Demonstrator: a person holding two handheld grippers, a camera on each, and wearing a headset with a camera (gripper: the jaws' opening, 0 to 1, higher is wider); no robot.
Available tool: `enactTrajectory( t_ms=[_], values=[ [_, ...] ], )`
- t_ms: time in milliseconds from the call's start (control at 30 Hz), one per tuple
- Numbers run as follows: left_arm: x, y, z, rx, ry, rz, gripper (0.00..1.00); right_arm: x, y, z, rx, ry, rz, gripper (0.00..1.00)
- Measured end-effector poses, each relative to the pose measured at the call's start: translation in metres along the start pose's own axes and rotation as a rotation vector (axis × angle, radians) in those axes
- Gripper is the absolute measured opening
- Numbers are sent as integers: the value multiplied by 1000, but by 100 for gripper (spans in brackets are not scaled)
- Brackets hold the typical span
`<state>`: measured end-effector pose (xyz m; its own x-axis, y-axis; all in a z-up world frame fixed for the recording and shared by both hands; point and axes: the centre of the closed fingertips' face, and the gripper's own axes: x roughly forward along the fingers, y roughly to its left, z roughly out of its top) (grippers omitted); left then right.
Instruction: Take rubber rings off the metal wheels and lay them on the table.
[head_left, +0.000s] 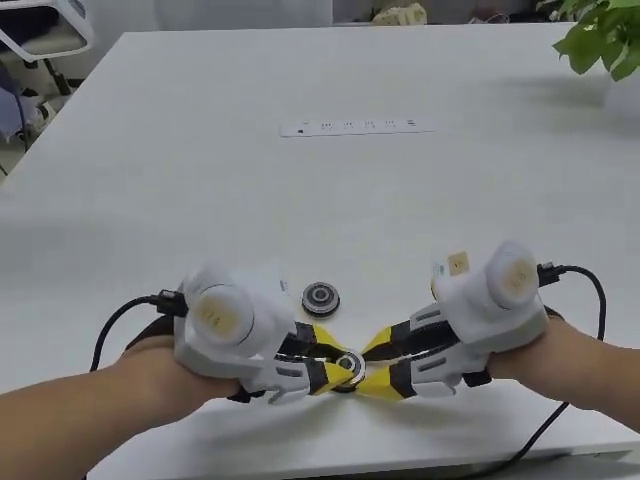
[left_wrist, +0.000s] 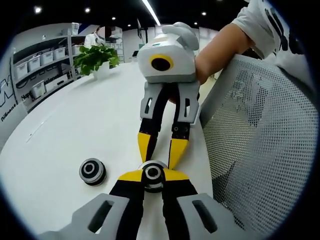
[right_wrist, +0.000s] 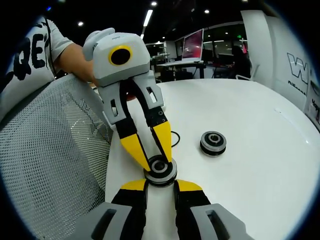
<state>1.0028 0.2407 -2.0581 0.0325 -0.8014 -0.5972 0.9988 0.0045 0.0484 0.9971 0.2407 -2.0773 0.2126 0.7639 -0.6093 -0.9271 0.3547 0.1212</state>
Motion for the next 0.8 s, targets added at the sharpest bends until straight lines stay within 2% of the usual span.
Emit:
enactTrajectory(
  t_ms=[233,567,700,800],
  values=[
    [1,0,0,2,-3,6,8,-1,0,0,17,-15,5,18],
    [1,1,0,5,-5,10,8,-3,0,0,-2,-31,14,16],
    [1,1,0,5,-5,11,8,-5,0,-2,-12,-30,16,11],
    [1,0,0,4,-5,12,8,-6,-3,-3,-19,-29,11,2]
  ],
)
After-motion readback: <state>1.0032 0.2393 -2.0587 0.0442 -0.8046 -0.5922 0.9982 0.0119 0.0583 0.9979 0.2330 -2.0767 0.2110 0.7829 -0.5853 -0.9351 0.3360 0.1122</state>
